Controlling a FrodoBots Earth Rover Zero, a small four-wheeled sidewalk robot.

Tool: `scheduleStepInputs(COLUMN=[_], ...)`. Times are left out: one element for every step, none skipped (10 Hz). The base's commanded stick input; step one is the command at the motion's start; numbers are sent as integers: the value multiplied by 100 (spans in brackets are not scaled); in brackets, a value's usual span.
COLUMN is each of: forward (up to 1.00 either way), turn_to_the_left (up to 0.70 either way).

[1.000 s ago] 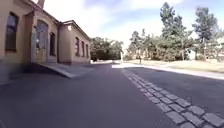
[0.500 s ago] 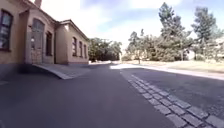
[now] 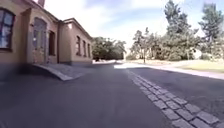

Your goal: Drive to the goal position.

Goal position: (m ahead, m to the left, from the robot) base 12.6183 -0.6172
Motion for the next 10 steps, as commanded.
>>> scheduleStepInputs(forward=[70, 70, 70, 70, 70, 70, 70, 70, 70, 70], turn_to_the_left=[0, 0, 0, 0, 0, 0, 0, 0, 0, 0])
